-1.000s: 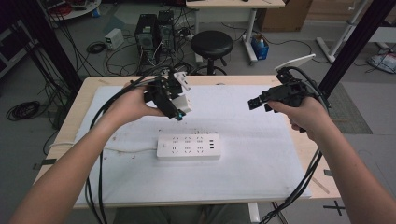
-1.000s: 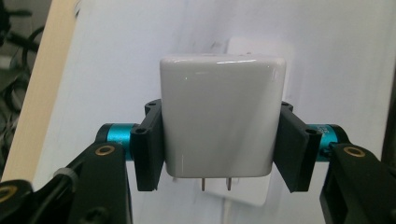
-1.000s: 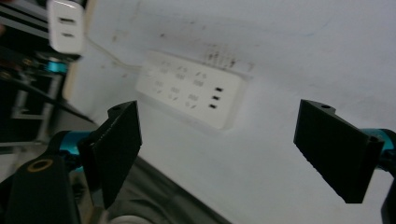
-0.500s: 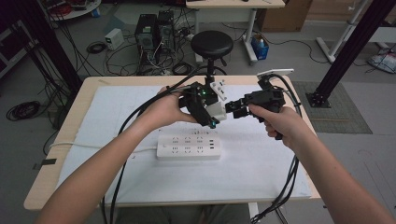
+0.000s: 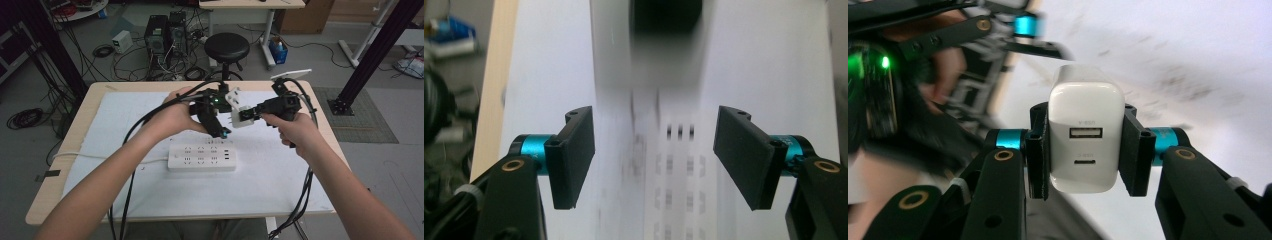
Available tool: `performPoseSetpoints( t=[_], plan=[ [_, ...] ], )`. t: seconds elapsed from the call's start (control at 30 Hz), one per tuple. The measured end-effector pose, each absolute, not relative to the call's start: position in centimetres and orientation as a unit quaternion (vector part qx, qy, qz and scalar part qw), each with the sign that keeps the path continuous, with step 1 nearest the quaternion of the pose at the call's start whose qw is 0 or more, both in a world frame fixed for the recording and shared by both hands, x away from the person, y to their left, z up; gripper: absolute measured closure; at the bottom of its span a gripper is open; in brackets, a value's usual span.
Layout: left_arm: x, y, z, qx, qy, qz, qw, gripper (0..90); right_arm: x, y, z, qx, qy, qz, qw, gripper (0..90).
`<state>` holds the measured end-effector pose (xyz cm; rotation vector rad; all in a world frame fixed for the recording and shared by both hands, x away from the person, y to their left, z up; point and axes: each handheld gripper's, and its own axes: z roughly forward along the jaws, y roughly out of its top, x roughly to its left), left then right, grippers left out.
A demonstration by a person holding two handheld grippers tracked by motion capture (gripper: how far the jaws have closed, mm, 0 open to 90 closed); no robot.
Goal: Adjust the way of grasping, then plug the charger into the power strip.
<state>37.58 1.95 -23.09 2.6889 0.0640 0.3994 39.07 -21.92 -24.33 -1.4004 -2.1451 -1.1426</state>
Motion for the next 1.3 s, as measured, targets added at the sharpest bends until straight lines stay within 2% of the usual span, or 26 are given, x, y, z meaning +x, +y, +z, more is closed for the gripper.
performPoseSetpoints(
  t=[0.03,0.07,0.13,0.2,0.27,0.37,0.67,1.03,1.3],
  plan=[
    [38.0,3.3,-23.1,0.973,0.043,0.132,0.187,28.4,39.0,-22.3,-23.8,-0.489,-0.766,-0.393,0.143,62.0],
    [38.3,4.5,-23.2,0.975,0.06,0.126,0.171,28.4,38.9,-22.7,-22.9,-0.478,-0.789,-0.373,0.099,62.0],
    [38.9,7.1,-23.4,0.978,0.099,0.116,0.143,28.4,38.8,-23.1,-21.7,-0.457,-0.824,-0.332,0.051,62.0],
    [39.4,9.7,-23.8,0.978,0.157,0.079,0.116,24.6,38.7,-23.1,-20.6,-0.425,-0.86,-0.284,0.0,62.0],
    [39.8,12.0,-24.1,0.975,0.2,0.062,0.075,23.2,38.6,-22.7,-19.8,-0.392,-0.889,-0.236,-0.036,62.0],
    [40.2,15.0,-24.7,0.965,0.257,0.027,0.049,22.8,38.8,-21.8,-19.2,-0.354,-0.916,-0.175,-0.068,62.0],
    [40.6,19.8,-24.9,0.95,0.307,0.025,0.042,20.1,39.3,-20.0,-19.8,-0.303,-0.945,-0.096,-0.083,61.9],
    [40.0,20.0,-24.7,0.95,0.303,0.026,0.074,20.1,40.4,-18.3,-20.8,-0.269,-0.954,-0.102,-0.085,61.9],
    [39.2,20.3,-25.4,0.95,0.299,0.02,0.09,18.8,41.6,-14.8,-23.2,-0.21,-0.971,-0.091,-0.07,61.8]
  ],
)
